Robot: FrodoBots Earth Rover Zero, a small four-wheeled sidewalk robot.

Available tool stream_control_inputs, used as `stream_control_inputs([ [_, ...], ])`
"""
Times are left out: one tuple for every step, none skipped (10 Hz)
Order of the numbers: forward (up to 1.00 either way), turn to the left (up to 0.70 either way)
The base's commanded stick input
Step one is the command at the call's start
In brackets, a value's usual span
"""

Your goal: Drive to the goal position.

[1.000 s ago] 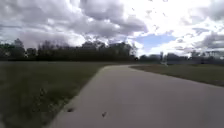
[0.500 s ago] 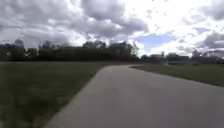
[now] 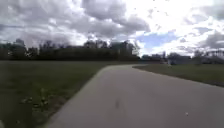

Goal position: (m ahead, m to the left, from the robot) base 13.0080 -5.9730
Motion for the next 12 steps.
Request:
stream_control_inputs([
  [1.0,0.0],
  [1.0,0.0],
  [1.0,-0.01],
  [1.0,-0.1],
  [1.0,-0.2],
  [1.0,0.0],
  [1.0,0.0],
  [1.0,0.0],
  [1.0,0.0],
  [1.0,0.0],
  [1.0,0.0],
  [1.0,0.0],
])
